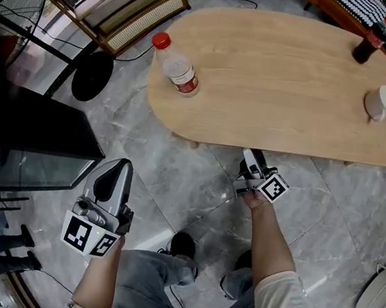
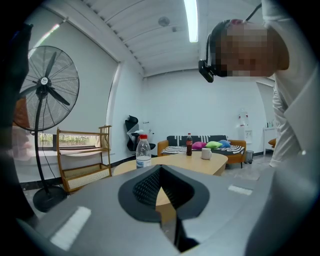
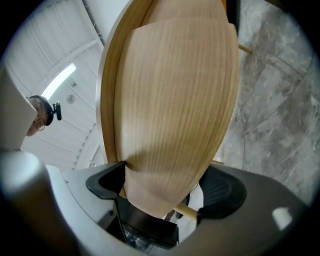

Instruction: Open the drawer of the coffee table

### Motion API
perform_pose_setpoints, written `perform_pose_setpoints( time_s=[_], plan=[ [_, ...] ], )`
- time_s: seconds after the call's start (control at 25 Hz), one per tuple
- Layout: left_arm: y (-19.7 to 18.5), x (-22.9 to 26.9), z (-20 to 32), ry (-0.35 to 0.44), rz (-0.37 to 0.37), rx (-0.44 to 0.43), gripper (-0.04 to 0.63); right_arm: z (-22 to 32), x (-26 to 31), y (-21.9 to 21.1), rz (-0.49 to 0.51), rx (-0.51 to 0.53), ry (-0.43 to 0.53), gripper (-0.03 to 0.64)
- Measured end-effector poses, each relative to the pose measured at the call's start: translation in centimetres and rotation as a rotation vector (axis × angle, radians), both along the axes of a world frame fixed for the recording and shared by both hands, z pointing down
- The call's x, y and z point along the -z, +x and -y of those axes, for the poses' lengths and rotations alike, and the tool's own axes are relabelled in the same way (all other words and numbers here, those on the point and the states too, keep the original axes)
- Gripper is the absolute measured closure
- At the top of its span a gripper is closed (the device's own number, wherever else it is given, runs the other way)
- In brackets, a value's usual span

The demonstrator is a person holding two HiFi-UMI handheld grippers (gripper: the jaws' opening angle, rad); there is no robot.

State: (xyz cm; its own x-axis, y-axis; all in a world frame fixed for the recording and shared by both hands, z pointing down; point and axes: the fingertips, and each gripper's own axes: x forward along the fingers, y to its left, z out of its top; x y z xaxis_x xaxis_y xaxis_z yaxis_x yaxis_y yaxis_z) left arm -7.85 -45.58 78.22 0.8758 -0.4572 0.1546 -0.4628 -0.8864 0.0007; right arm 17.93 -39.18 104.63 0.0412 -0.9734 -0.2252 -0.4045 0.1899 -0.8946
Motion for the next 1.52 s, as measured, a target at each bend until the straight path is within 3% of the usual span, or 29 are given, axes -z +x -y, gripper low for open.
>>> perform_pose_setpoints(
  time_s=[0.2,0.4,0.84,1.16,1.4,1.52],
  plan=[
    [0.1,0.3,0.1,-0.003,-0.005,-0.005,0.597,-1.1,-0.6,-0.9,0.065,-0.006,-0.013,0.158],
    [0.3,0.3,-0.4,-0.015,-0.015,-0.015,0.597,-3.5,-0.1,-2.6,0.024,0.014,-0.016,0.161],
    [1.6,0.4,-2.7,-0.058,-0.028,-0.071,0.597,-11.2,-0.9,-8.8,0.088,0.099,-0.056,0.158],
    [2.4,0.8,-3.9,-0.062,-0.029,-0.105,0.597,-12.9,-1.2,-9.7,0.088,0.148,-0.064,0.158],
    [2.2,0.9,-4.1,-0.070,-0.030,-0.109,0.597,-14.9,-4.4,-10.9,0.051,0.211,-0.209,0.160],
    [2.0,1.4,-4.0,-0.082,-0.027,-0.101,0.597,-15.7,-4.0,-11.8,0.040,0.251,-0.237,0.160]
  ],
)
